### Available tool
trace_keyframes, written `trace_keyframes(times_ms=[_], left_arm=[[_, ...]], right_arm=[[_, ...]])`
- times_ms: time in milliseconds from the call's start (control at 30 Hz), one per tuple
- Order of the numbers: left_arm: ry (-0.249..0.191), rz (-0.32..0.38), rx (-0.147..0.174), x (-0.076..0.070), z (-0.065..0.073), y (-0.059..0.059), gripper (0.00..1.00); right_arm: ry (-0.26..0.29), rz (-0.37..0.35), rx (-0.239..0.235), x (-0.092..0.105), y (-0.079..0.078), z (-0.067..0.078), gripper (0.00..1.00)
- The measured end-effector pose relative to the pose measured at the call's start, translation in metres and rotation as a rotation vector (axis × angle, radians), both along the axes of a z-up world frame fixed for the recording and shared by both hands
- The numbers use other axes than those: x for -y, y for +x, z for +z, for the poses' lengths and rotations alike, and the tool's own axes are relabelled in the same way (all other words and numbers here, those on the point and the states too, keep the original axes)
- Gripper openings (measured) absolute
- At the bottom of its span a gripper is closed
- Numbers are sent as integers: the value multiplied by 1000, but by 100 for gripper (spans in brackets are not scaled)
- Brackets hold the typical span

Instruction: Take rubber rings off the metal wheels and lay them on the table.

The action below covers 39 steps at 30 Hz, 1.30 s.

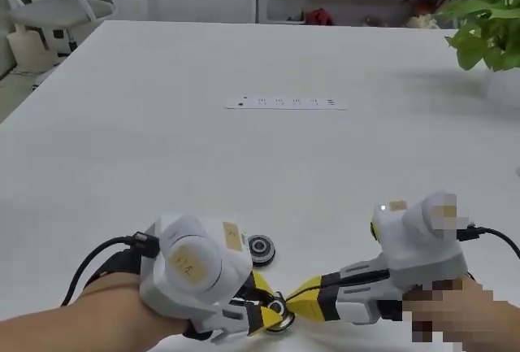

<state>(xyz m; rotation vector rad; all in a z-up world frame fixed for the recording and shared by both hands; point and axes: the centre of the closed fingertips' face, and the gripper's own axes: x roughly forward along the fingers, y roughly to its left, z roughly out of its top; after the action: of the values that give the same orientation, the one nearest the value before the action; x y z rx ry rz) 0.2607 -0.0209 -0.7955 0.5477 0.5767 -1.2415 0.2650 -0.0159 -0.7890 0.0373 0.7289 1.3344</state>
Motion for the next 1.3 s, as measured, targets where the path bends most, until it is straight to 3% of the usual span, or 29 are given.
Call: trace_keyframes(times_ms=[400, 867, 1067, 1133, 1233, 1300], left_arm=[[-2, -5, -2, 0, 0, -2, 12], [-6, -5, -1, 0, 0, -2, 13], [-6, -4, -1, 0, 0, -2, 13], [-7, -4, -1, 0, 0, -2, 13], [-7, -3, 0, 0, 1, -2, 13], [-8, -4, 5, 0, 1, -1, 13]], right_arm=[[21, 10, -10, -2, -3, 4, 0], [84, 12, -59, -6, -6, 12, 0], [151, -20, -147, -4, -6, 17, 0], [143, -26, -145, -1, -5, 14, 0], [66, -57, -105, 4, 3, 4, 0], [76, -59, -113, 4, 4, 4, 0]])
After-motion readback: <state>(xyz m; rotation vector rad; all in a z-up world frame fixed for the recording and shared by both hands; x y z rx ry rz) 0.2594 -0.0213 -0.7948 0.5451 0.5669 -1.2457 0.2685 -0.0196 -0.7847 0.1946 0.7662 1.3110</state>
